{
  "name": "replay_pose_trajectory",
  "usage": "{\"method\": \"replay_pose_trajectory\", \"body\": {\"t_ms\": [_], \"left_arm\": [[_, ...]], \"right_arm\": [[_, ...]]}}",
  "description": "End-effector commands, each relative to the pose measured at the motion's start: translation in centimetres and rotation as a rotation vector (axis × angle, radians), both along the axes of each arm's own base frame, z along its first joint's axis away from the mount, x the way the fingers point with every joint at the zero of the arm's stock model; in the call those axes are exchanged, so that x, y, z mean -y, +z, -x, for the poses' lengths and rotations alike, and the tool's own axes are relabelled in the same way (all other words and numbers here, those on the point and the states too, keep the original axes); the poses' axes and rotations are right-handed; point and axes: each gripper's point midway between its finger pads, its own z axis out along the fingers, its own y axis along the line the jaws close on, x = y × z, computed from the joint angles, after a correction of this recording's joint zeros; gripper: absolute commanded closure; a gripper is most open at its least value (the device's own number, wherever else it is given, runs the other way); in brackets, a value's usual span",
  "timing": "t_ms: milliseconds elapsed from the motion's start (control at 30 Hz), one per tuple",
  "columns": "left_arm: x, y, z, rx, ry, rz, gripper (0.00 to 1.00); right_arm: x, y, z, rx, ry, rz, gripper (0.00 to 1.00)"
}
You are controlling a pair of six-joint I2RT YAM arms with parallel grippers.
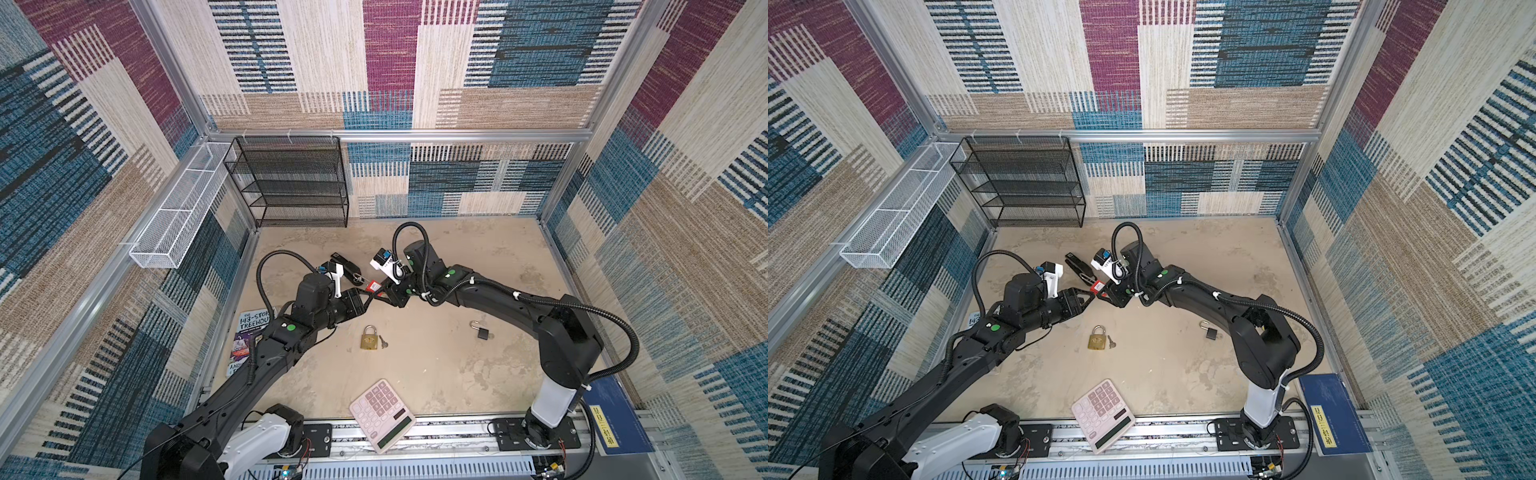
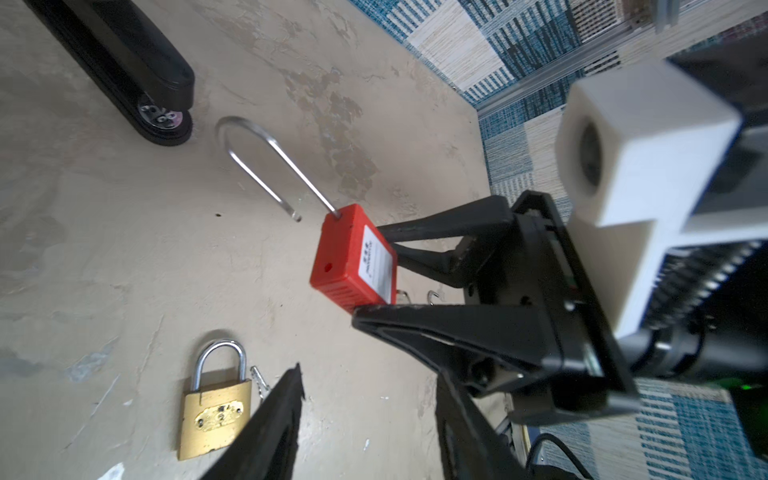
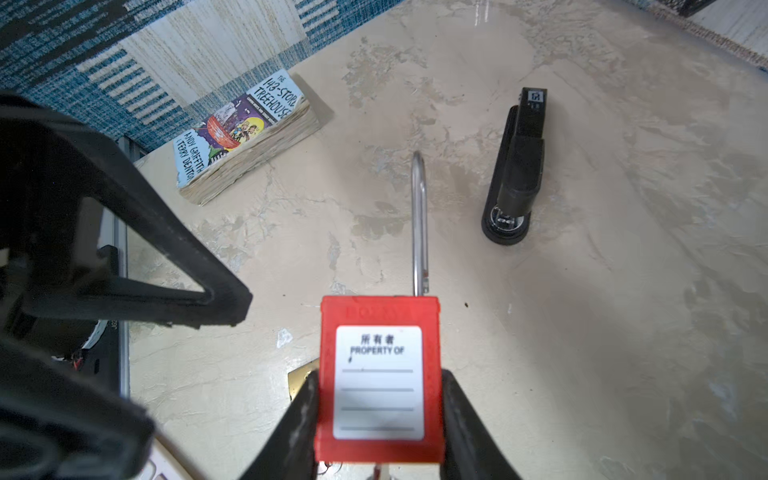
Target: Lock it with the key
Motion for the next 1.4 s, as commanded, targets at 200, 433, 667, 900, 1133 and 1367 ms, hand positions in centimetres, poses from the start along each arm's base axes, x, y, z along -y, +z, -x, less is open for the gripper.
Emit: {"method": "replay_pose_trajectory", "body": {"t_ms": [200, 433, 667, 900, 1133, 1367], "left_arm": [[0.6, 1.2, -0.9, 0.012, -0.002, 0.046, 0.46], [1.0, 1.6, -1.2, 0.016, -0.017, 0.063, 0.46], [0.5, 1.7, -1.7, 0.032, 0.01, 0.096, 0.46], [0.8, 1.9, -2.2, 0.041, -0.003, 0.13, 0.46], [1.5, 3.0, -2.3, 0.061, -0.029, 0.179, 0.59], [1.2, 3.7, -2.2, 0.077, -0.016, 0.187, 0.8]], "right_arm": [[-0.9, 3.0, 0.1, 0.092, 0.042, -0.08, 0.71], [-1.0, 2.9, 0.8, 0.095, 0.074, -0.096, 0.71], [-0.8, 3.6, 1.5, 0.108, 0.092, -0.126, 0.71], [-1.1, 4.7, 2.4, 0.101, 0.13, -0.166, 0.71], [-1.4, 5.0, 2.4, 0.103, 0.138, -0.195, 0.71], [-1.7, 5.6, 2.2, 0.113, 0.139, -0.21, 0.69]]}}
